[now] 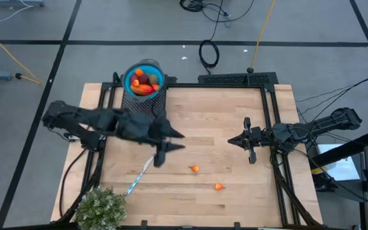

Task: Pick & Place Fruit
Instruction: Put the orange pear into the blue strainer bowl on the shelf

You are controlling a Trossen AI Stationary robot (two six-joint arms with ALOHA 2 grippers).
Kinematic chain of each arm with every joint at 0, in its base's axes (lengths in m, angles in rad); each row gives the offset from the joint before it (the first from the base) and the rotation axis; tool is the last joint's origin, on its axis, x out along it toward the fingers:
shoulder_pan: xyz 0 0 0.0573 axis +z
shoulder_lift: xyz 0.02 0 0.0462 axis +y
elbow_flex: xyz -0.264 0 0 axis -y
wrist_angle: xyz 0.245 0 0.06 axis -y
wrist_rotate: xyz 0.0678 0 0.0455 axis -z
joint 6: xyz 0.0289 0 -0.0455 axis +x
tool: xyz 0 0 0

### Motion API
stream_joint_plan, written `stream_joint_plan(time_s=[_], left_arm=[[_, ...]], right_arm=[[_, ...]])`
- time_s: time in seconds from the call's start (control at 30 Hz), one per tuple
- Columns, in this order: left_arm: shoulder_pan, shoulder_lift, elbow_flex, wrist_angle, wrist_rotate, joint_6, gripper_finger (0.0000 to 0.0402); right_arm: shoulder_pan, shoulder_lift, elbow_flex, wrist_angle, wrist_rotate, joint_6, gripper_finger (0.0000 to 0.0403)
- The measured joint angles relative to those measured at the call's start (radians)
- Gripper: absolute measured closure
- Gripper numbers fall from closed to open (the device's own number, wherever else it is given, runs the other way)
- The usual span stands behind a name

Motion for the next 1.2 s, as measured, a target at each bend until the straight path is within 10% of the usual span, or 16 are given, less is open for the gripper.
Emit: stream_joint_plan(time_s=[0.43,1.2], left_arm=[[-0.156,0.234,-0.001,0.186,-0.118,0.096,0.0238],[-0.097,0.506,-0.001,0.039,-0.088,-0.072,0.0238]], right_arm=[[0.000,0.000,0.000,-0.035,-0.001,0.000,0.0403],[0.000,-0.005,0.000,-0.074,0.000,-0.075,0.0403]])
